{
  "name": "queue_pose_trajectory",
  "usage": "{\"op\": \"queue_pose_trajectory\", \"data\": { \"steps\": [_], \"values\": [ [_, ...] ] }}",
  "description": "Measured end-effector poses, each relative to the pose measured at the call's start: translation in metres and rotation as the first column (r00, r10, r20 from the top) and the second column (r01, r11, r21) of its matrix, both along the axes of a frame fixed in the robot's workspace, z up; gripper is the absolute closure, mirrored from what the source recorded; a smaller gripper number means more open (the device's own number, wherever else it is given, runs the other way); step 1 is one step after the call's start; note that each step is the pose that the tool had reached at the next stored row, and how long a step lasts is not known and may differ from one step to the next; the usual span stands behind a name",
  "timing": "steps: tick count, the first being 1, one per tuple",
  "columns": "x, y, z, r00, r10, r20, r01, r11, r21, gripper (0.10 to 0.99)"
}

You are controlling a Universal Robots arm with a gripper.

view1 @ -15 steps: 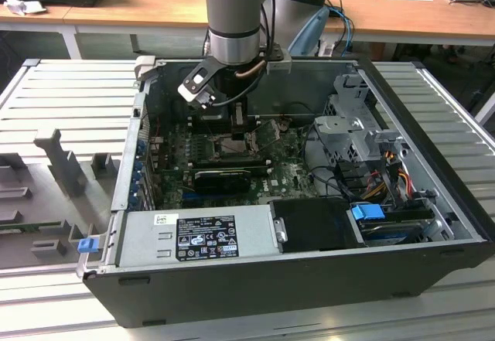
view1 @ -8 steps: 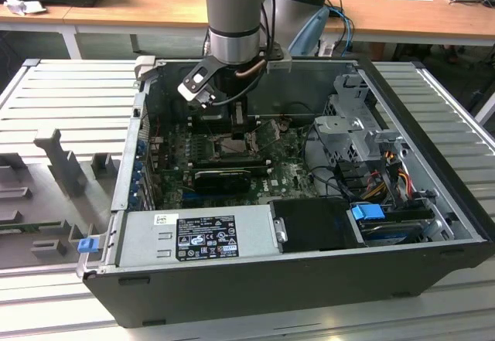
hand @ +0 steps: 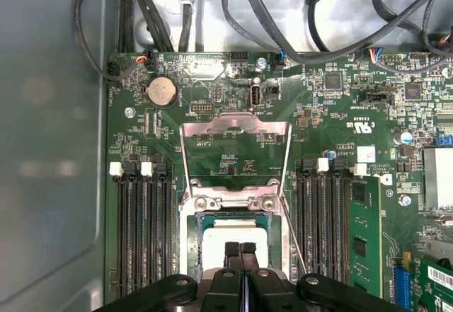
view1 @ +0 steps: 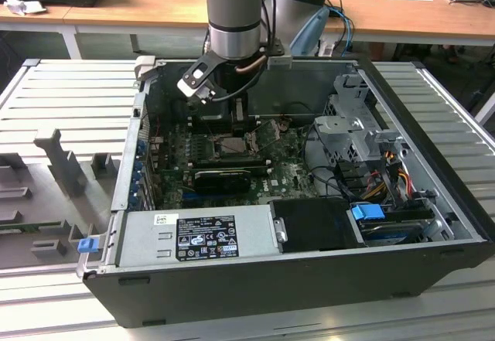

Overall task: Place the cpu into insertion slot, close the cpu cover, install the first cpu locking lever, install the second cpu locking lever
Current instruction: 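Close the cpu cover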

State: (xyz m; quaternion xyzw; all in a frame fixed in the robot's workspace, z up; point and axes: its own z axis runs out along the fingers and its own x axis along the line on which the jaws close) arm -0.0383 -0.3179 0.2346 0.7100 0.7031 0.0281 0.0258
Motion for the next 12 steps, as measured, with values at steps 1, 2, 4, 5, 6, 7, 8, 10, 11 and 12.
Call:
{"op": "queue_pose_trajectory", "data": {
  "steps": [1,2,4,5,6,7,8,10,11,12],
  "values": [
    [0.0000,0.0000,0.0005,1.0000,0.000,-0.0001,0.000,1.0000,0.000,0.980],
    [0.0000,0.0000,0.0009,1.0000,0.000,-0.0001,0.000,1.0000,0.000,0.980],
    [0.0000,0.0000,0.0021,1.0000,0.000,-0.0001,0.000,1.0000,0.000,0.980],
    [0.0000,0.0000,0.0027,1.0000,0.000,0.0000,0.000,1.0000,0.000,0.980],
    [0.0000,0.0000,0.0038,1.0000,0.000,-0.0001,0.000,1.0000,0.000,0.980],
    [0.0000,0.0000,0.0048,1.0000,0.000,0.0000,0.000,1.0000,0.000,0.980],
    [0.0011,0.0000,0.0052,1.0000,0.000,-0.0001,0.000,1.0000,0.000,0.980],
    [0.0033,0.0000,0.0055,1.0000,0.000,-0.0001,0.000,1.0000,0.000,0.980],
    [0.0046,0.0000,0.0059,1.0000,0.000,0.0000,0.000,1.0000,0.000,0.980],
    [0.0049,0.0000,0.0069,1.0000,0.000,-0.0001,0.000,1.0000,0.000,0.980]
  ]
}}
